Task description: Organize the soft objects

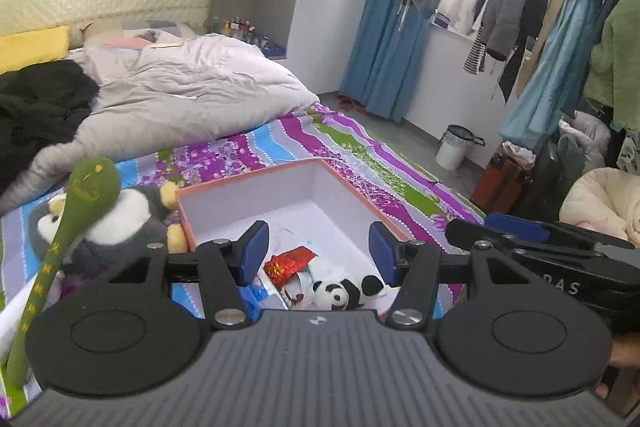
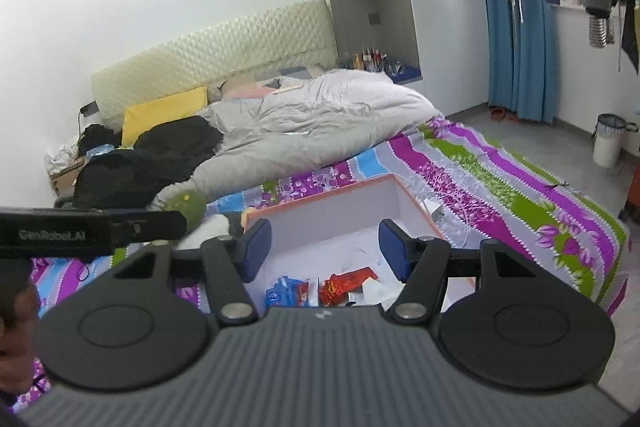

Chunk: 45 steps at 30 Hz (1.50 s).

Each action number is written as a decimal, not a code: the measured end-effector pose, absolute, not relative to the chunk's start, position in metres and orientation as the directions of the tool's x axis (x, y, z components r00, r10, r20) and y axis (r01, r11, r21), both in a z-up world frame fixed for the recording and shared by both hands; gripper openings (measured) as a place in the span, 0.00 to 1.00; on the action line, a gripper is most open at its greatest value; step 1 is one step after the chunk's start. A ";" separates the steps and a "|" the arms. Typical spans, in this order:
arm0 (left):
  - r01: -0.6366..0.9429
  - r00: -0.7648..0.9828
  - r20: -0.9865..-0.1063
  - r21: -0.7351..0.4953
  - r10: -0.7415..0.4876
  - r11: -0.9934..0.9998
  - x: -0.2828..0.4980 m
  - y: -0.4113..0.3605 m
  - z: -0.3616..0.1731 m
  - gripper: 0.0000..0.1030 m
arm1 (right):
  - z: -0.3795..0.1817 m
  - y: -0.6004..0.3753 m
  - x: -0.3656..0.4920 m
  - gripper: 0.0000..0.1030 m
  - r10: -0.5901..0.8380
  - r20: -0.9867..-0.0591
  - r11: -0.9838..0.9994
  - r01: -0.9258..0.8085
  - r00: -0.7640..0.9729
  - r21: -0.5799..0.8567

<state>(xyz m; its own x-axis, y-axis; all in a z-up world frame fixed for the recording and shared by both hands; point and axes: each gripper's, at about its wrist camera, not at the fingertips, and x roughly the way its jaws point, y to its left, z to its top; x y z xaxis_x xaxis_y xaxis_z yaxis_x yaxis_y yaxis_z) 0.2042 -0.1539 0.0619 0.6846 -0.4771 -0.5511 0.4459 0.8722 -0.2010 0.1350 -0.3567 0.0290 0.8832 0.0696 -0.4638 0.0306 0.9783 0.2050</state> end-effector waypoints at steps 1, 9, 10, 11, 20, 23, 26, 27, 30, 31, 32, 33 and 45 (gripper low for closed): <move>0.446 0.685 -0.547 -0.208 -0.482 0.870 0.196 -0.152 0.063 0.60 | 0.030 -0.356 0.128 0.60 0.071 -0.460 0.979 0.026 0.885 0.202; 0.431 0.730 -0.513 -0.167 -0.451 0.887 0.135 -0.137 0.083 0.61 | 0.042 -0.346 0.094 0.60 0.055 -0.436 0.985 0.021 0.898 0.168; 0.432 0.729 -0.513 -0.169 -0.453 0.886 0.130 -0.136 0.083 0.61 | 0.041 -0.345 0.091 0.60 0.057 -0.437 0.986 0.019 0.898 0.168; 0.431 0.728 -0.514 -0.172 -0.454 0.886 0.126 -0.134 0.083 0.61 | 0.040 -0.343 0.087 0.60 0.056 -0.440 0.986 0.020 0.896 0.165; 0.411 0.713 -0.540 -0.194 -0.447 0.891 0.097 -0.121 0.068 0.61 | 0.018 -0.326 0.063 0.60 0.070 -0.497 0.986 0.017 0.865 0.168; 0.402 0.709 -0.548 -0.203 -0.444 0.893 0.093 -0.118 0.061 0.62 | 0.009 -0.322 0.058 0.60 0.068 -0.510 0.985 0.024 0.858 0.171; 0.397 0.705 -0.558 -0.200 -0.437 0.896 0.093 -0.116 0.054 0.62 | 0.002 -0.323 0.058 0.60 0.059 -0.522 0.985 0.036 0.851 0.170; 0.394 0.704 -0.562 -0.198 -0.433 0.898 0.093 -0.117 0.052 0.62 | 0.001 -0.323 0.057 0.60 0.054 -0.524 0.986 0.038 0.850 0.163; 0.382 0.706 -0.567 -0.199 -0.424 0.903 0.093 -0.115 0.046 0.62 | -0.003 -0.324 0.055 0.60 0.033 -0.525 0.986 0.057 0.850 0.155; 0.378 0.704 -0.571 -0.202 -0.422 0.904 0.094 -0.114 0.044 0.62 | -0.004 -0.324 0.054 0.60 0.032 -0.526 0.987 0.057 0.850 0.153; 0.374 0.702 -0.574 -0.206 -0.422 0.904 0.094 -0.114 0.042 0.62 | -0.005 -0.324 0.055 0.60 0.035 -0.528 0.987 0.054 0.848 0.153; 0.372 0.700 -0.577 -0.208 -0.421 0.905 0.095 -0.114 0.041 0.62 | -0.007 -0.323 0.055 0.60 0.039 -0.532 0.987 0.050 0.846 0.152; 0.350 0.690 -0.600 -0.214 -0.405 0.912 0.099 -0.112 0.028 0.64 | -0.017 -0.327 0.063 0.60 0.038 -0.549 0.987 0.056 0.835 0.154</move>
<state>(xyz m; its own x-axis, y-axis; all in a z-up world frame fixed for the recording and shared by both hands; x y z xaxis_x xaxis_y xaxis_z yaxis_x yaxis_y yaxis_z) 0.0994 -0.1118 0.0278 0.6896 -0.4050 -0.6004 0.3498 0.9122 -0.2135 0.0628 -0.3271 -0.0167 0.8348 0.0377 -0.5492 0.0565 0.9865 0.1535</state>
